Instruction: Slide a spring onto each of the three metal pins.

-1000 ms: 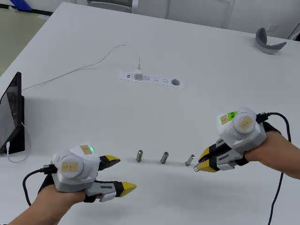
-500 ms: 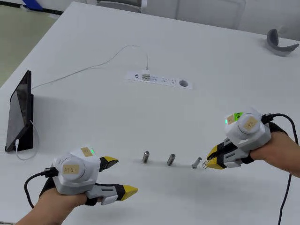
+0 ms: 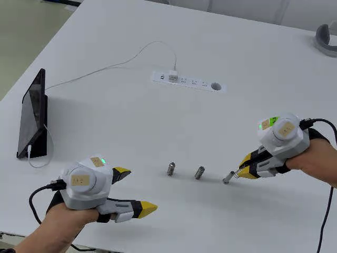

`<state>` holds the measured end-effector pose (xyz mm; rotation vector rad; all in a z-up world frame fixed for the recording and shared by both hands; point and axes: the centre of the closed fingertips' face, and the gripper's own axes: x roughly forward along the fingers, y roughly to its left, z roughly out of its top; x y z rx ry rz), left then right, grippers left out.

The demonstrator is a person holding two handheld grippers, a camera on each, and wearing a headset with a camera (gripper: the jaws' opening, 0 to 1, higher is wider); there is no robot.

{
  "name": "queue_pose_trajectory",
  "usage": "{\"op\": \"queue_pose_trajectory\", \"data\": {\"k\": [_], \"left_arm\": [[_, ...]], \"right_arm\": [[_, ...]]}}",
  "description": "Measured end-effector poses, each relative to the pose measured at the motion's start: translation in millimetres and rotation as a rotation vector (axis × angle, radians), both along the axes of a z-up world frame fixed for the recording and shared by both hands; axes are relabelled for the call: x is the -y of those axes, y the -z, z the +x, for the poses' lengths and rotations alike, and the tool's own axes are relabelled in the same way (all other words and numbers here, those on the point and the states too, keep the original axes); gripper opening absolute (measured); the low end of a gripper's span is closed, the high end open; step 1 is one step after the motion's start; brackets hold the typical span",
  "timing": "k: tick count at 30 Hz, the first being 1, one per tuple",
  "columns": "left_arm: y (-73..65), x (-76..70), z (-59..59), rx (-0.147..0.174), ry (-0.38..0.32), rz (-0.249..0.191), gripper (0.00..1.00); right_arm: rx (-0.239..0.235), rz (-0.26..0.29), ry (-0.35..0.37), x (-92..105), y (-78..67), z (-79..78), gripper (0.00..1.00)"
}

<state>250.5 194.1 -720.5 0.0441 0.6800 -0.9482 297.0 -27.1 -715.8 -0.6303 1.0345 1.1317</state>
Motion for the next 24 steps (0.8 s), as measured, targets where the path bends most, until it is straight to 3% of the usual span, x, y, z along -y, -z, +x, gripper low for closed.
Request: {"op": "queue_pose_trajectory", "data": {"k": [24], "left_arm": [[3.4,-6.5,-5.7,-0.033,-0.027,-0.006,0.73]], "right_arm": [[-0.019,-0.014,-0.017,-8.1,15.4,4.4,0.13]]}}
